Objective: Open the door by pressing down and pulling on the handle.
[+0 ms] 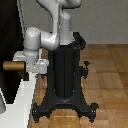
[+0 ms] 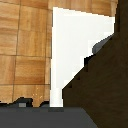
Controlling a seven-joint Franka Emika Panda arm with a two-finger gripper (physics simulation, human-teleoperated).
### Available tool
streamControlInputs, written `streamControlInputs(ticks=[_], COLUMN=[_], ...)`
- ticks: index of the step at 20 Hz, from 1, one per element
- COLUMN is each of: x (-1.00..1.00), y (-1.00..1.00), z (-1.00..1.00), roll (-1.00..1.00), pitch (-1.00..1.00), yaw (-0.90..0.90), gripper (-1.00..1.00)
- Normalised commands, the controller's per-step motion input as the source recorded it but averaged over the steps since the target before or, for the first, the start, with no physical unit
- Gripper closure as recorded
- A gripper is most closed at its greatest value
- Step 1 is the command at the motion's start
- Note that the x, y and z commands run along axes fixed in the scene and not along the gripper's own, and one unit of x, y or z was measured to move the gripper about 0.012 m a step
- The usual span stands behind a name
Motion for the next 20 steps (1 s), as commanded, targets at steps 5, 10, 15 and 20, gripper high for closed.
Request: streamControlInputs(ticks=[5, 10, 15, 20], x=[0.00, 0.00, 0.00, 0.00], y=[1.00, 1.00, 1.00, 0.20], z=[0.00, 0.00, 0.00, -0.27], roll=[0.00, 0.00, 0.00, 0.00], pitch=[0.00, 0.00, 0.00, 0.00], yaw=[0.00, 0.00, 0.00, 0.00], gripper=[-1.00, -1.00, -1.00, -1.00])
